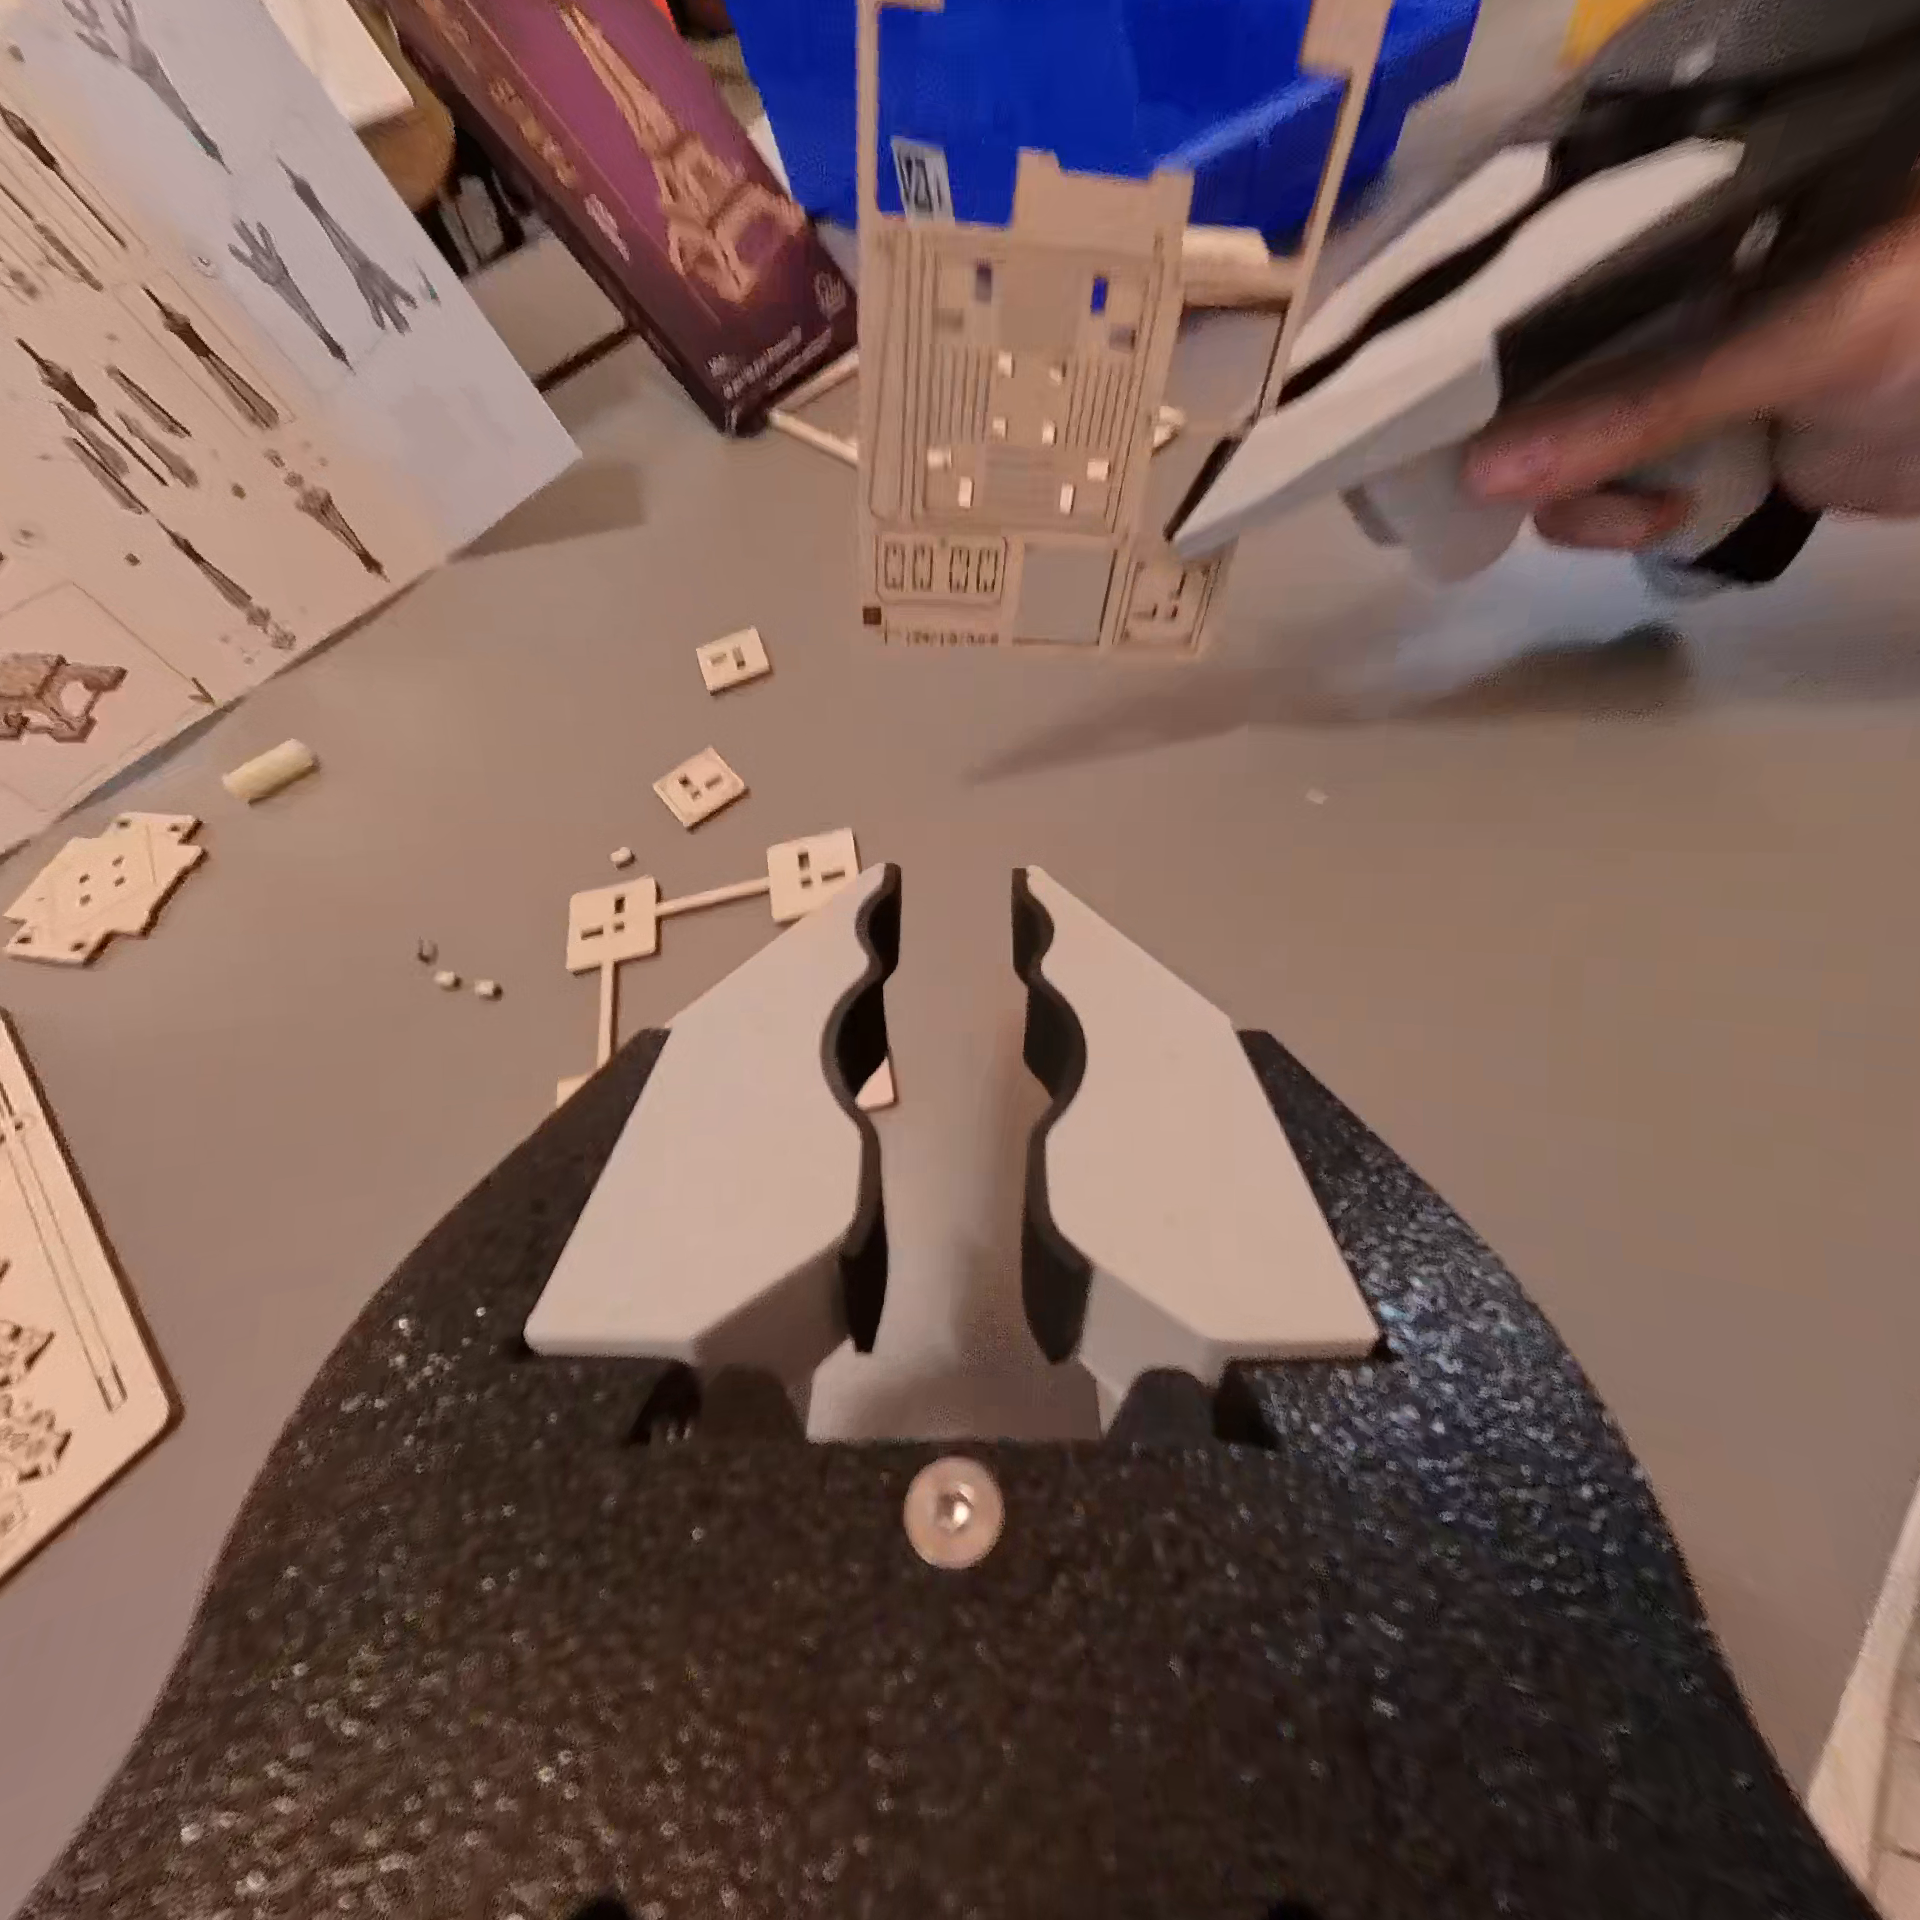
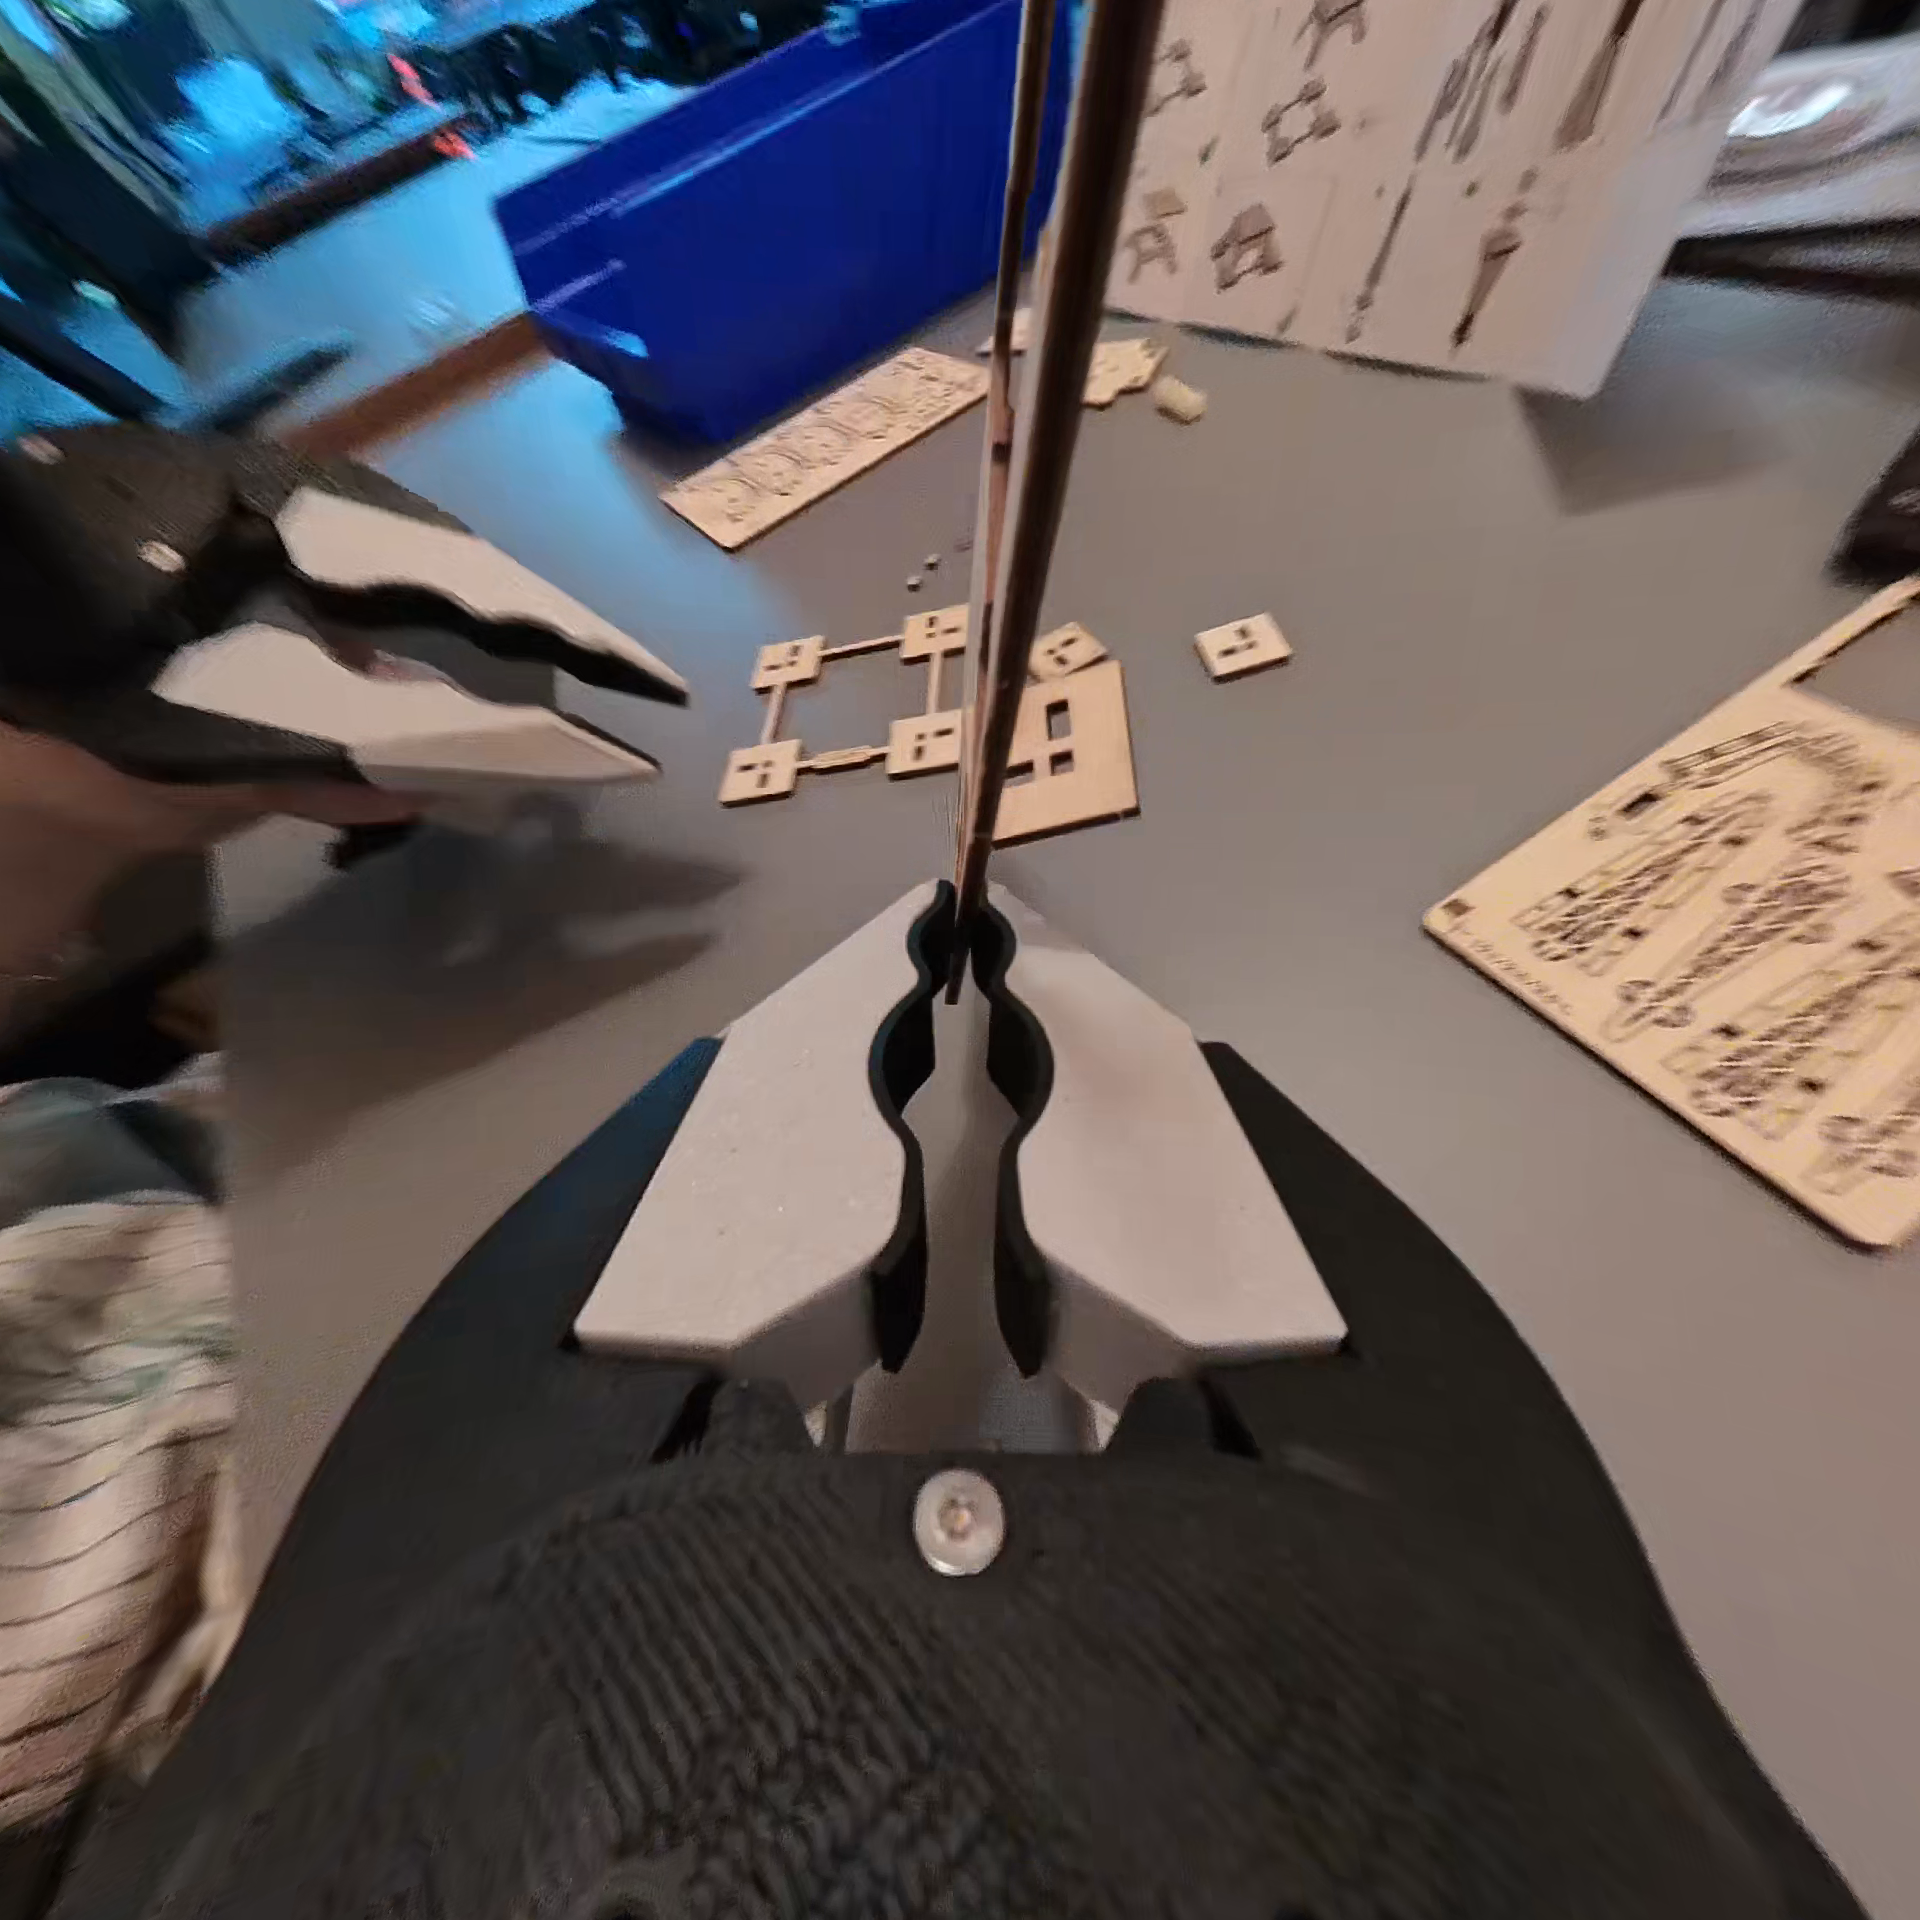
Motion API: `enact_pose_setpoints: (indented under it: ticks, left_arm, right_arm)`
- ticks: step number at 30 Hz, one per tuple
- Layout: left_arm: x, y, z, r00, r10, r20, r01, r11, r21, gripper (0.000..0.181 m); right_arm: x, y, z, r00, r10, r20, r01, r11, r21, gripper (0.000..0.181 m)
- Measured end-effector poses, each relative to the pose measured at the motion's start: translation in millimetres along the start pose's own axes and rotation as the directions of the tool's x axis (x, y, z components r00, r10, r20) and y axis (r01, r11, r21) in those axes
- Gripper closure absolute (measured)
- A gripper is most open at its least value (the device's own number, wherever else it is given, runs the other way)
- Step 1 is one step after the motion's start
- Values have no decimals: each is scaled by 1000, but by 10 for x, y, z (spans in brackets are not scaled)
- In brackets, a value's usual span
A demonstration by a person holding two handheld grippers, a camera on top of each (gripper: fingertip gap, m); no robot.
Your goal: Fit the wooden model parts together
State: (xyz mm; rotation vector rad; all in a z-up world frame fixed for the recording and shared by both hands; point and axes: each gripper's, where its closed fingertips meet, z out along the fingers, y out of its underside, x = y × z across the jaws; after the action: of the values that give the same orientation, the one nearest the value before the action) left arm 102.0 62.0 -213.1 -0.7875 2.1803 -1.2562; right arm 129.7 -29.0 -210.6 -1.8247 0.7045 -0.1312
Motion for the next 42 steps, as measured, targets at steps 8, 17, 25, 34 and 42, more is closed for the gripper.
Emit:
enact_pose_setpoints:
  ticks: [8, 17, 25, 34, 42]
  left_arm:
    - [145, -653, -195, 919, 392, -43, -383, 913, 143, 166]
    - [243, -913, -980, 801, 458, -385, -376, 886, 272, 177]
    - [339, -725, -178, 741, 498, -450, -552, 834, 15, 151]
    - [468, -470, 211, 691, 407, -597, -550, 832, -69, 174]
    - [69, -879, 387, 899, 70, -432, -95, 995, -36, 181]
  right_arm:
    - [-42, -155, 106, 801, -534, -269, 559, 829, 17, 181]
    - [8, -293, 44, 226, -849, -477, 878, 390, -278, 181]
    - [-138, -176, 215, 59, -918, -392, 921, 202, -334, 181]
    - [-131, -181, 199, 42, -916, -399, 922, 190, -338, 181]
    - [-41, -155, 191, 83, -912, -401, 903, 239, -357, 181]
